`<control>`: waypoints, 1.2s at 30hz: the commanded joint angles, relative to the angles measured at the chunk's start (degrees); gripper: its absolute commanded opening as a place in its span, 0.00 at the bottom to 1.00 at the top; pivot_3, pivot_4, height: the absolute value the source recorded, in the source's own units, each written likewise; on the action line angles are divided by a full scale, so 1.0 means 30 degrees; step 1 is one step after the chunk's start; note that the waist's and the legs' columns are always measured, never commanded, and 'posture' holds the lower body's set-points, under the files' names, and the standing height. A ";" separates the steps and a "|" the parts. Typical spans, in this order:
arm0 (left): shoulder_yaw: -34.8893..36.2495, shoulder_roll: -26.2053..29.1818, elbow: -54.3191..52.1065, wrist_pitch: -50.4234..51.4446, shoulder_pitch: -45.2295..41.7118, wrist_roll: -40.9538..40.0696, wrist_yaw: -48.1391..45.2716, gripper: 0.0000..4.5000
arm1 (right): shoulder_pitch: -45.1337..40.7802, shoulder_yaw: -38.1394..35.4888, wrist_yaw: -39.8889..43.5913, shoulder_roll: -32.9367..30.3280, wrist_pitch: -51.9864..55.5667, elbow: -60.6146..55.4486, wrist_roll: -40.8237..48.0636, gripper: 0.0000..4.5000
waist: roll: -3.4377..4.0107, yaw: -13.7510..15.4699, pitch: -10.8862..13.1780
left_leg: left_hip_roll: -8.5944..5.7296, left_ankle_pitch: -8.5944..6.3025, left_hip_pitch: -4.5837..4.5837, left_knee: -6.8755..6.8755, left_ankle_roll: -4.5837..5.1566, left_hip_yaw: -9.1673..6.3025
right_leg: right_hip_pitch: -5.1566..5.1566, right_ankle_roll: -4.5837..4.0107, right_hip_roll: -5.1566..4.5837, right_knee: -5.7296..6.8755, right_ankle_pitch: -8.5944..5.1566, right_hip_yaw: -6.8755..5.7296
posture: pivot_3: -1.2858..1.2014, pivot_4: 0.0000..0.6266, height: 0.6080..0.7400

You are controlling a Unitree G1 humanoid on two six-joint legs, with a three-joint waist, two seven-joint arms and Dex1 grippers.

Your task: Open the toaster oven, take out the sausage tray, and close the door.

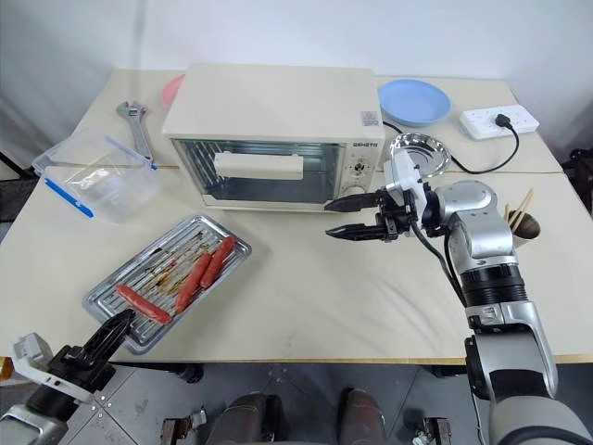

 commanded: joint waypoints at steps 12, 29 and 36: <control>-0.3526 0.4106 0.3128 0.4921 -0.5035 -0.0293 -0.1642 0.00 | 0.1935 0.0310 0.1431 -0.2712 -0.1576 -0.0741 0.2767 0.99 | 0.0022 0.0039 0.0013 | 0.0022 -0.0003 0.0013 0.0005 -0.0034 0.0012 | -0.0007 -0.0008 0.0029 0.0020 0.0001 0.0032 | 0.52 0.24 1.00; -1.0202 0.6016 1.2699 0.9821 -1.7716 0.6607 -0.6624 0.00 | 0.5107 0.1052 0.1431 -0.5682 -0.4885 0.1451 0.5484 0.99 | 0.0064 0.0075 0.0040 | 0.0073 0.0012 0.0055 0.0009 -0.0076 0.0239 | -0.0028 -0.0014 0.0100 0.0067 0.0003 0.0098 | 0.52 0.24 1.00; -1.2590 0.5365 1.5009 1.0437 -2.1072 1.2952 -1.1524 0.00 | 0.5232 -0.0437 0.1430 -0.5096 -0.4872 0.1169 0.4651 0.99 | 0.0066 0.0511 0.0039 | 0.0062 0.0014 0.0047 0.0027 -0.0079 0.0252 | -0.0031 -0.0011 0.0102 0.0071 0.0004 0.0109 | 0.52 0.24 1.00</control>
